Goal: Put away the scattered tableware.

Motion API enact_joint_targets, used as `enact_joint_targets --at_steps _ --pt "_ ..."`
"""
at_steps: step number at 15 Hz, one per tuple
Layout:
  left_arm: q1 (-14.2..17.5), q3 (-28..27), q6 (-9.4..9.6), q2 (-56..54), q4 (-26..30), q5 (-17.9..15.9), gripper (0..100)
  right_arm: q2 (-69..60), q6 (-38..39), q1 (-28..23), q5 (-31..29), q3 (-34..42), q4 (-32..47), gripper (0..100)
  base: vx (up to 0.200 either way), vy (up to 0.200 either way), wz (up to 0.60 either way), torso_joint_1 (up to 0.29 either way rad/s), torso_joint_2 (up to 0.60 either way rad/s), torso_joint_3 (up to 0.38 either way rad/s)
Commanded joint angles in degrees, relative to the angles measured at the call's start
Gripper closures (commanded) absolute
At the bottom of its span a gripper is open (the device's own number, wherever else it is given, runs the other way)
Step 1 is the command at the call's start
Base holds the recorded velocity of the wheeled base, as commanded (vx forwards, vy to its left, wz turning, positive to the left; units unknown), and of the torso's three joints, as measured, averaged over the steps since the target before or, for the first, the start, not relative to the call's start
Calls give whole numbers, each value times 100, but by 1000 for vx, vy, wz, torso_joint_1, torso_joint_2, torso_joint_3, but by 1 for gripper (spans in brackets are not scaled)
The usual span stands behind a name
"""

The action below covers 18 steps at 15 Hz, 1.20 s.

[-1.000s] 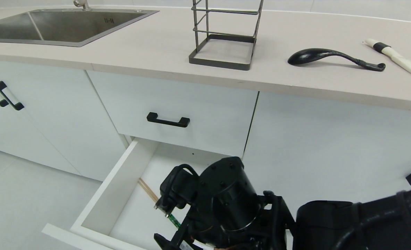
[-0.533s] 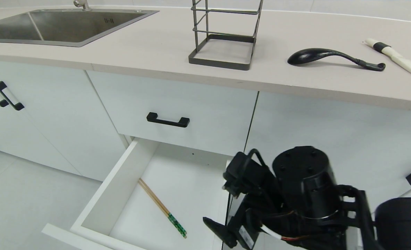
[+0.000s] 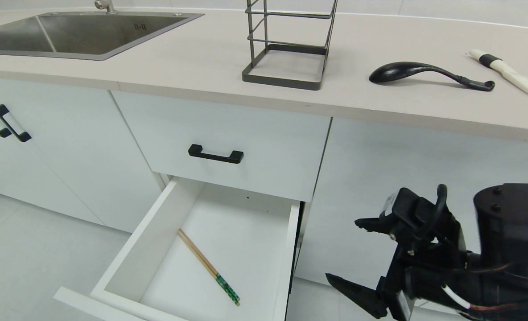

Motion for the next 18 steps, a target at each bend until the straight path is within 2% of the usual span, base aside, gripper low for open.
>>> enact_joint_targets --at_steps 1,4,8,11,13,16,18 --pt "4 0 -2 7 -1 -1 0 -165 -24 -261 15 41 -1 0 0 0 0 0 0 0" --pt "4 0 -2 7 -1 -1 0 -191 20 -578 23 50 34 0 0 0 0 0 0 0" --pt "4 0 -2 7 -1 -1 0 -736 398 -560 445 234 -1 0 0 0 0 0 0 0" --pt "4 0 -2 7 -1 -1 0 -947 354 -525 858 753 52 0 0 0 0 0 0 0" --pt "4 0 -2 7 -1 -1 0 -903 152 -349 744 972 61 0 0 0 0 0 0 0" --pt "4 0 -2 7 -1 -1 0 -727 -683 -349 234 972 61 0 0 0 0 0 0 0" --pt "4 0 -2 7 -1 -1 0 -657 -789 -349 217 964 52 0 0 0 0 0 0 0"
